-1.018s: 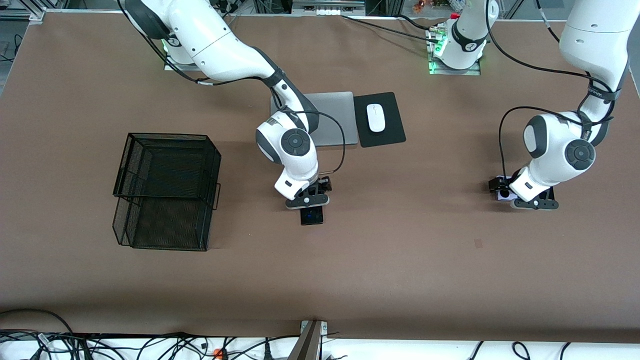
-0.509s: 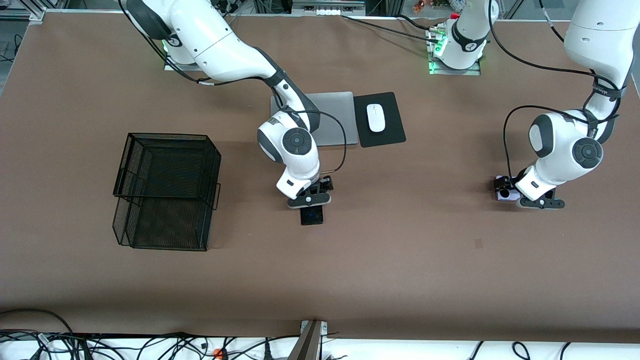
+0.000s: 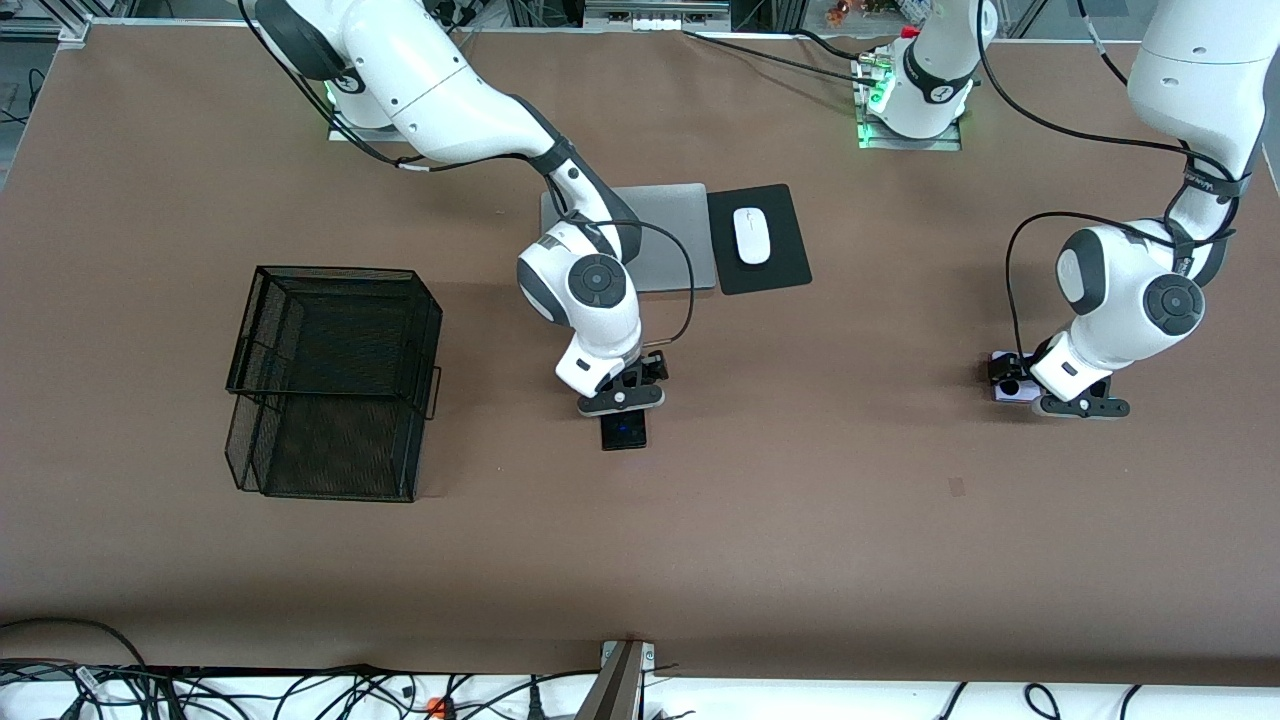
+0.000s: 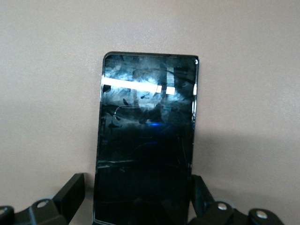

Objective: Place phones with both arms
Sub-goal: 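Carry the black bar phone into the mesh basket with the right gripper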

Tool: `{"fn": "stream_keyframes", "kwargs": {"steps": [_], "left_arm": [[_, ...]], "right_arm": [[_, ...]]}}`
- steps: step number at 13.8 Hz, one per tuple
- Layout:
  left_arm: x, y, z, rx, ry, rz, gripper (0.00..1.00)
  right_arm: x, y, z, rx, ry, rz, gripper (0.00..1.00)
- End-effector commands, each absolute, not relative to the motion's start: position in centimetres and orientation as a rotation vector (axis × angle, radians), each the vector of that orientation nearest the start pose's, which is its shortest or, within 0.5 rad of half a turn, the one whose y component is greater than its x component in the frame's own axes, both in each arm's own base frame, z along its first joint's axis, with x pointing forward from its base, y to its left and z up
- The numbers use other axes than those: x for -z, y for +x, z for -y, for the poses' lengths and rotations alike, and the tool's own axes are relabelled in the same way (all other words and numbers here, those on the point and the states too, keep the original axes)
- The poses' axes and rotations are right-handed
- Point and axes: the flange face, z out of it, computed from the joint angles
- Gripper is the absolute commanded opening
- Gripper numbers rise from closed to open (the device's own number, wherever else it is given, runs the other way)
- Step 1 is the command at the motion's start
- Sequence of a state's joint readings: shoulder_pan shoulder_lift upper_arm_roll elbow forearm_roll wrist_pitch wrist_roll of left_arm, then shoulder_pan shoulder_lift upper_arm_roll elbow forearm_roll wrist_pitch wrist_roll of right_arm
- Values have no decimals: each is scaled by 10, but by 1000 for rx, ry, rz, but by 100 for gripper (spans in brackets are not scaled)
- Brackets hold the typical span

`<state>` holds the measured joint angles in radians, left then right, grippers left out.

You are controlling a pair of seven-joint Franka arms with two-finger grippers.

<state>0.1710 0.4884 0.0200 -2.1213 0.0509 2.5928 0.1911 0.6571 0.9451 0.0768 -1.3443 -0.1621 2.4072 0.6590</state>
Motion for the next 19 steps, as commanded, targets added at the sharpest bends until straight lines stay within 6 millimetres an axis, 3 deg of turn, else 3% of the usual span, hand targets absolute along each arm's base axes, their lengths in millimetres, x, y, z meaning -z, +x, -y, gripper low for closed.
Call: {"fn": "stream_keyframes", "kwargs": {"steps": [1, 2, 3, 4, 5, 6, 8, 10, 11, 14, 16, 17, 19], "left_arm": [[-171, 560, -110, -22, -3102, -110, 100], [-169, 559, -110, -13, -3101, -111, 100], [-164, 558, -112, -8, -3101, -102, 100], [-162, 557, -113, -3, -3101, -98, 100], [-161, 556, -113, -5, -3102, -98, 100], [-160, 556, -113, -7, -3102, -91, 100], [-155, 555, -113, 0, -3102, -77, 100], [-152, 554, -112, -8, -3106, -71, 100], [-152, 554, -112, -8, -3107, -64, 95], [-151, 554, -112, -9, -3111, -10, 50], [-151, 555, -110, -5, -3113, 29, 22], [-152, 556, -108, -5, -3113, 44, 13], [-154, 560, -102, -6, -3113, 73, 7]], "right_arm": [[-161, 566, -496, 234, -3097, 238, 97], [-161, 566, -496, 238, -3098, 243, 89], [-161, 566, -496, 245, -3102, 254, 74], [-162, 568, -495, 243, -3100, 244, 39], [-163, 569, -494, 248, -3100, 247, 25], [-167, 570, -493, 252, -3100, 255, 18], [-191, 578, -489, 267, -3095, 235, 18], [-243, 598, -459, 230, -3167, 172, 18], [-268, 606, -442, 208, -3193, 129, 18], [-349, 631, -376, 188, -3276, 33, 19], [-393, 643, -322, 132, -3348, 111, 19], [-409, 646, -294, 102, -3376, 144, 19], [-436, 644, -244, 25, -3378, 144, 18]]}}
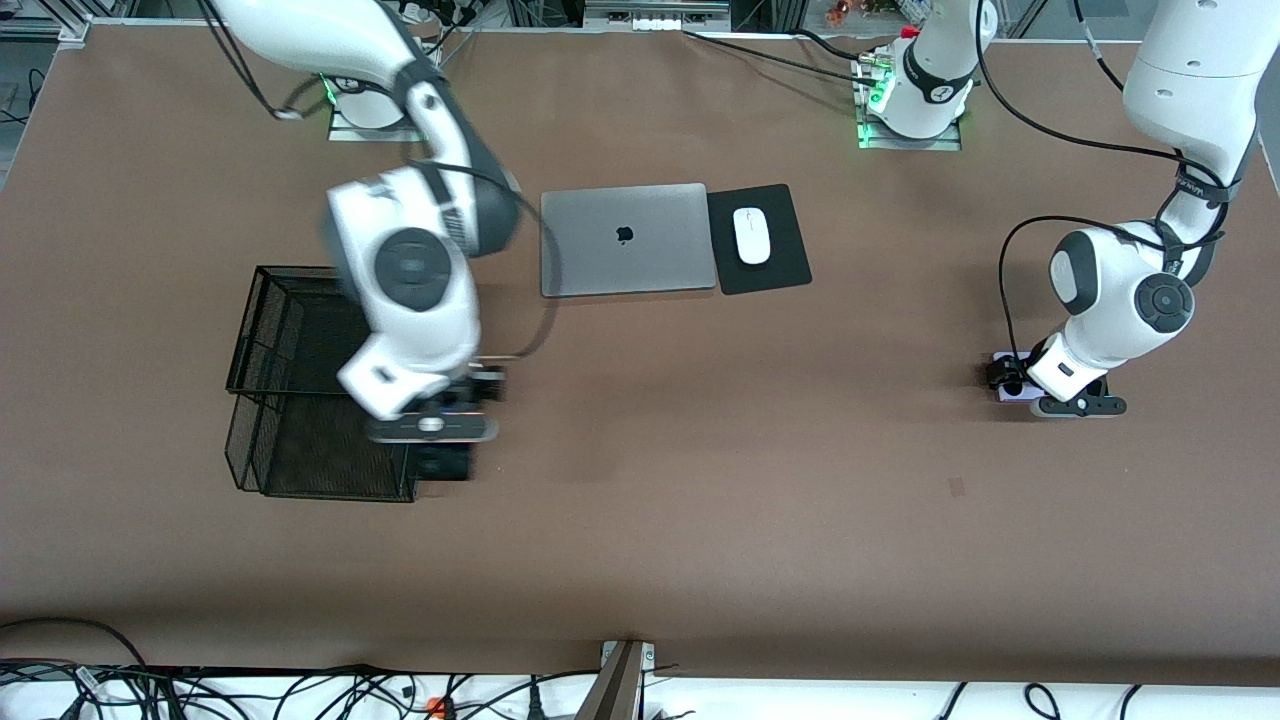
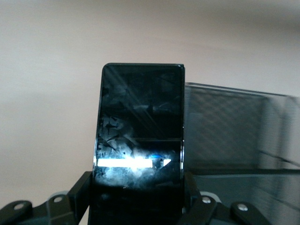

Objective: Place phones with both arms
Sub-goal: 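Carry the black bar phone into the mesh basket with the right gripper, then set the white flip phone beside the laptop with the left gripper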

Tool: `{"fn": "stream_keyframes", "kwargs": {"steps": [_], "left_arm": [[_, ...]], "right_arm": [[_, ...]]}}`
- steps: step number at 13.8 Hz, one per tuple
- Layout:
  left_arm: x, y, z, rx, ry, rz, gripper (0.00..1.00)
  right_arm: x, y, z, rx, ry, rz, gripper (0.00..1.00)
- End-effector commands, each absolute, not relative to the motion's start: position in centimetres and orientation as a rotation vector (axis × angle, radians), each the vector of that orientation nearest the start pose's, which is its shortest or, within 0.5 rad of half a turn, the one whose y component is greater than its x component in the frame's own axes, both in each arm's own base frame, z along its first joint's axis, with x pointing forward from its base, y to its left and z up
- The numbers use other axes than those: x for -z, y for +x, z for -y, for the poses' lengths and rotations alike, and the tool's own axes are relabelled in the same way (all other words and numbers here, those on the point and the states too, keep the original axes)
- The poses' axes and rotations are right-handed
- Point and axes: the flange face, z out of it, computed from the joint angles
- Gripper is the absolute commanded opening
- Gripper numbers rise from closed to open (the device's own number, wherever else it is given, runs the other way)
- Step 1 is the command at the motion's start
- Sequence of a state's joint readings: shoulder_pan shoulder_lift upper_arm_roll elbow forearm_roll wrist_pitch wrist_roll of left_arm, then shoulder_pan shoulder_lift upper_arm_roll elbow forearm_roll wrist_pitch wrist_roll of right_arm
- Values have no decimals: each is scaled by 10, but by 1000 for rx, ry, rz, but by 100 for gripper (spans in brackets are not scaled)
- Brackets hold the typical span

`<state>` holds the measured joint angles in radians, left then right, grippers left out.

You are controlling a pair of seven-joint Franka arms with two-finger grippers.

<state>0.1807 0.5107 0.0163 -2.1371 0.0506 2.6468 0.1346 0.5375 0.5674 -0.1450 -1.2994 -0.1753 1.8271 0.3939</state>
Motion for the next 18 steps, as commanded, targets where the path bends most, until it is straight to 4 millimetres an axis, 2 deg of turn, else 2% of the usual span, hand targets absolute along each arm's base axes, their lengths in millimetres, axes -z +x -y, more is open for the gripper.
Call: {"fn": "stream_keyframes", "kwargs": {"steps": [1, 2, 4, 8, 10, 13, 16, 18], "left_arm": [[-156, 562, -99, -1, -3112, 90, 4], [-161, 566, -98, 0, -3112, 108, 0], [-171, 577, -80, -68, -3114, 107, 0], [-204, 604, -47, -160, -3099, 162, 0], [-218, 615, -24, -192, -3089, 166, 0], [-236, 626, 39, -208, -3069, 183, 0], [-250, 626, 109, -219, -3045, 202, 0], [-256, 620, 149, -222, -3031, 210, 0]], "right_arm": [[-442, 640, -216, -32, -3362, 124, 18], [-447, 633, -189, -72, -3347, 105, 18], [-444, 609, -148, -131, -3312, 30, 18], [-424, 555, -103, -222, -3267, -33, 14], [-408, 541, -76, -218, -3247, -91, 14], [-384, 538, -43, -287, -3241, -130, 14], [-371, 534, -27, -341, -3209, -146, 14], [-361, 532, -27, -373, -3198, -157, 14]]}}
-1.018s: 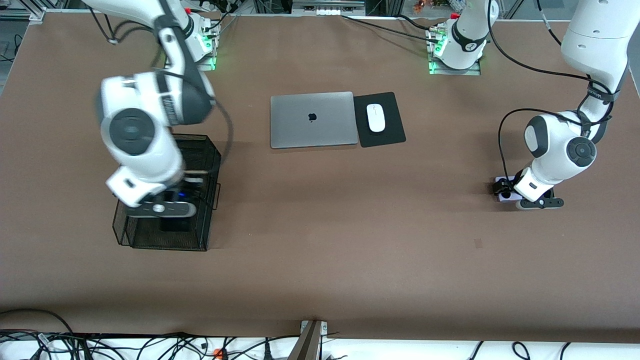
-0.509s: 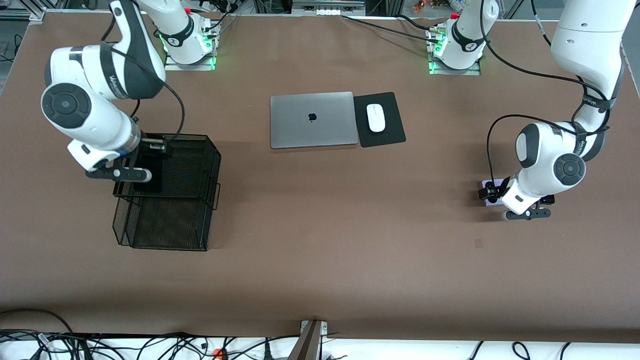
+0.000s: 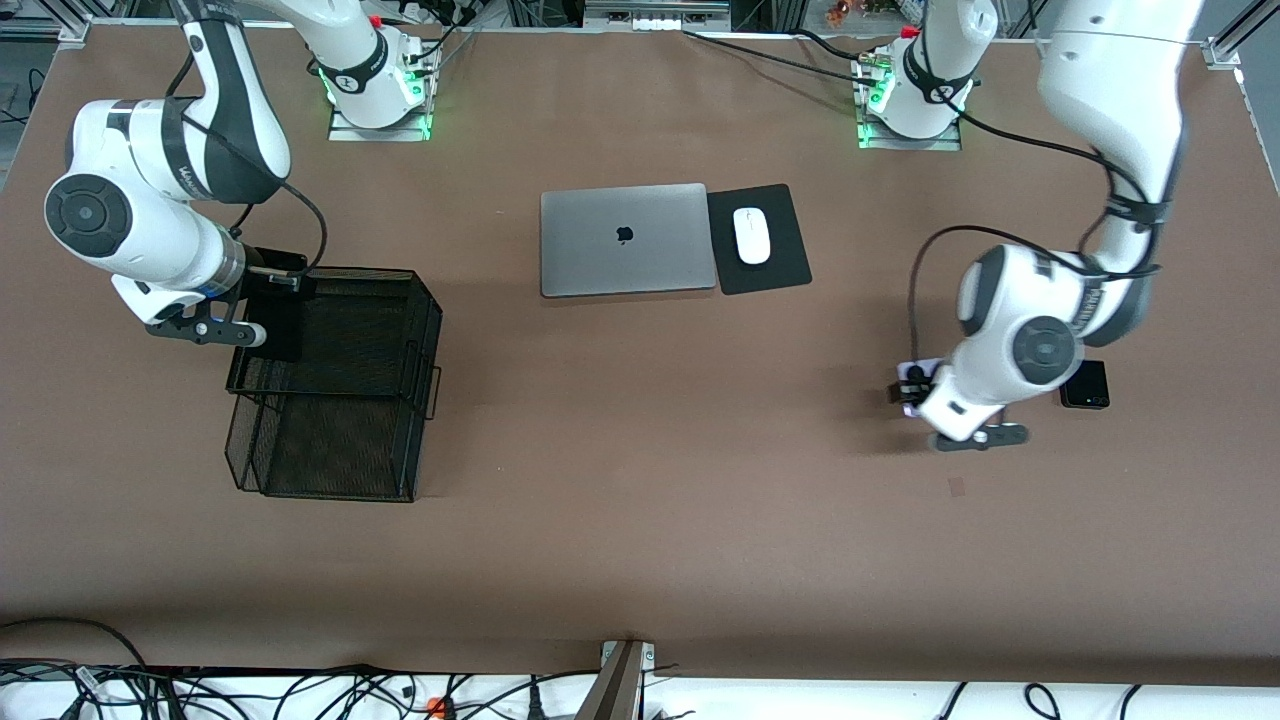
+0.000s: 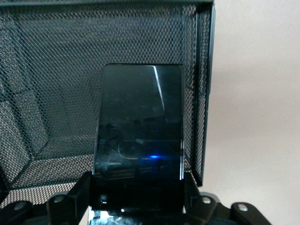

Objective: Place phones with both arms
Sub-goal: 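Set the white flip phone beside the laptop with the left gripper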

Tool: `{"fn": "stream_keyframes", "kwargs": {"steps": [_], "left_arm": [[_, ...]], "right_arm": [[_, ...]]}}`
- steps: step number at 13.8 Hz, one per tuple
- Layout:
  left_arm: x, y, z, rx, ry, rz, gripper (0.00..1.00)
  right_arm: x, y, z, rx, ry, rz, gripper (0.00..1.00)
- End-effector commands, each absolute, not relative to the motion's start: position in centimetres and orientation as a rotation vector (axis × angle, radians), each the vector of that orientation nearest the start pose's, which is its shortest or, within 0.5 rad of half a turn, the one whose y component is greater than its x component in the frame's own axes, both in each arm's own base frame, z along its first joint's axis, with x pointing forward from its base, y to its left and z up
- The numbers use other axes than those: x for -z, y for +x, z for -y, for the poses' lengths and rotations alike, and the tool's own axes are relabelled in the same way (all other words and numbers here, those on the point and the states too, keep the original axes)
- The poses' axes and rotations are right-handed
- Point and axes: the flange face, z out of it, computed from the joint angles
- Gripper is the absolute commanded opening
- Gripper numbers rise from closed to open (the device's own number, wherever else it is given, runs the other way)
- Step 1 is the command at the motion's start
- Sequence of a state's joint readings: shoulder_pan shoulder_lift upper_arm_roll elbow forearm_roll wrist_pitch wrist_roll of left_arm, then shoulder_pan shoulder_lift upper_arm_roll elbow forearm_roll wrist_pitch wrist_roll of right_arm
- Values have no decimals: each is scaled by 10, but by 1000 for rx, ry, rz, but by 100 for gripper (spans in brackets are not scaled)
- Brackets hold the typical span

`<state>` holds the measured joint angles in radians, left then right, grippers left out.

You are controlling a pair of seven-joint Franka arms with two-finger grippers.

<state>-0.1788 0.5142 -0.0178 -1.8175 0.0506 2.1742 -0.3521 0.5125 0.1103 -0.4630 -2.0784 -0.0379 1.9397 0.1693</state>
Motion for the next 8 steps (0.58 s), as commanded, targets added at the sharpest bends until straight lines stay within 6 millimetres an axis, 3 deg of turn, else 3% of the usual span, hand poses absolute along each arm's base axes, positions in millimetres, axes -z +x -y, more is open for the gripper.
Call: {"fn": "stream_keyframes", "kwargs": {"steps": [1, 3, 6, 8], "left_arm": [[-256, 615, 168, -217, -3027, 214, 0], [-264, 610, 206, -183, -3032, 224, 0], [-272, 599, 280, -141, -3058, 245, 0], [-272, 588, 325, -134, -3083, 224, 0]], "right_arm": [[-358, 532, -27, -374, -3198, -162, 14], [-352, 536, -26, -352, -3205, -165, 14], [-339, 541, -26, -343, -3194, -134, 16], [-332, 544, -14, -339, -3197, -157, 17]]}}
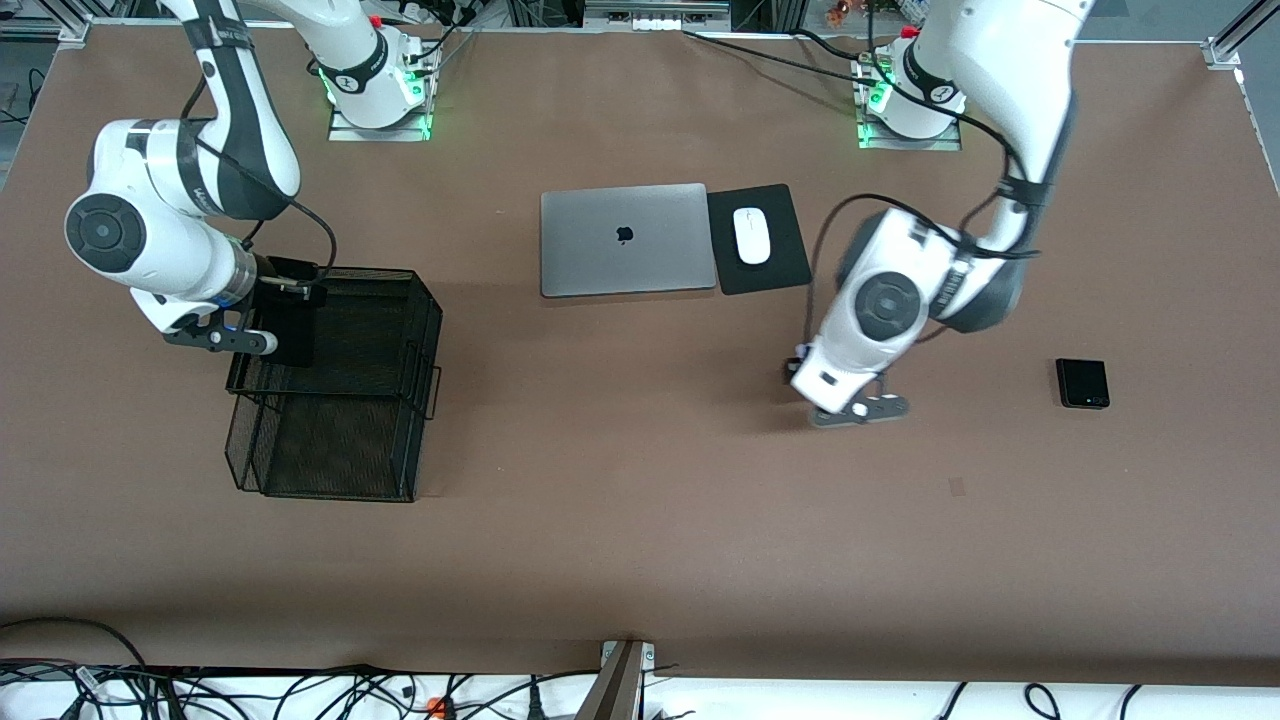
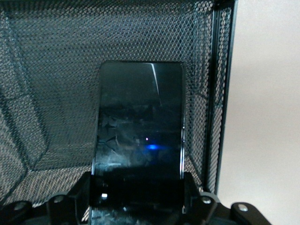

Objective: Place phones with both arms
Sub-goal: 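Set the white flip phone beside the laptop with the left gripper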

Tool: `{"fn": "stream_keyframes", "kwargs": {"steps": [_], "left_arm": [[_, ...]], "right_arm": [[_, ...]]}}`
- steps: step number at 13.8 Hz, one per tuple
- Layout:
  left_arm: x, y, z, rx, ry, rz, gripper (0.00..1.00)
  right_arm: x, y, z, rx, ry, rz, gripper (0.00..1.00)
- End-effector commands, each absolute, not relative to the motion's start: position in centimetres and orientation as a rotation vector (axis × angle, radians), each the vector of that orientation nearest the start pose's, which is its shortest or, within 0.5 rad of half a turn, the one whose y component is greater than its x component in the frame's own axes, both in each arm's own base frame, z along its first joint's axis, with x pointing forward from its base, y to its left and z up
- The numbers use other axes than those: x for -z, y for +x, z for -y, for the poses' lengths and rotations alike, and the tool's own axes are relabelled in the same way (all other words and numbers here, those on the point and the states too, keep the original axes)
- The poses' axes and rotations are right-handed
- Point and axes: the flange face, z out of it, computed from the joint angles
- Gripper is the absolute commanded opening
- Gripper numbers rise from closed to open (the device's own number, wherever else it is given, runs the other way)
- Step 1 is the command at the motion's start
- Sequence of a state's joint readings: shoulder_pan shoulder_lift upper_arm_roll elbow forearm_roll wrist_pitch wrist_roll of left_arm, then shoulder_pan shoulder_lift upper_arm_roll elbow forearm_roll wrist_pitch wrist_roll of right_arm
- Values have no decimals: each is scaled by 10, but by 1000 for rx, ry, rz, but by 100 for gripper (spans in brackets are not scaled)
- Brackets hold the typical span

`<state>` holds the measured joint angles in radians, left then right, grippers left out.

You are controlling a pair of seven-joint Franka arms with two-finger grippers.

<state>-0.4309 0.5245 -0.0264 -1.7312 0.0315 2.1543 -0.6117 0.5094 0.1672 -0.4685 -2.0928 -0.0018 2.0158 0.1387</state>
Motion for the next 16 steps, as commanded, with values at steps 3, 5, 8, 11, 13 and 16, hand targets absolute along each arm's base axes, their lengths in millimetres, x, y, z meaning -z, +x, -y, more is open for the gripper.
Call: {"fn": "stream_keyframes", "kwargs": {"steps": [3, 5, 8, 11, 13, 16], "left_arm": [[-265, 580, 388, -101, -3121, 145, 0], [-250, 573, 428, -85, -3130, 116, 0], [-240, 580, 473, -7, -3169, 129, 0], [-221, 584, 508, 95, -3218, 171, 0], [-208, 579, 524, 178, -3252, 136, 0], [-196, 584, 525, 257, -3263, 130, 0]], "right_arm": [[-326, 546, -11, -344, -3203, -147, 56], [-322, 549, -11, -344, -3200, -157, 75], [-324, 554, -12, -331, -3189, -174, 99], [-331, 558, -13, -309, -3191, -175, 99], [-348, 569, -15, -263, -3193, -166, 99], [-386, 589, -28, -166, -3193, -135, 100]]}}
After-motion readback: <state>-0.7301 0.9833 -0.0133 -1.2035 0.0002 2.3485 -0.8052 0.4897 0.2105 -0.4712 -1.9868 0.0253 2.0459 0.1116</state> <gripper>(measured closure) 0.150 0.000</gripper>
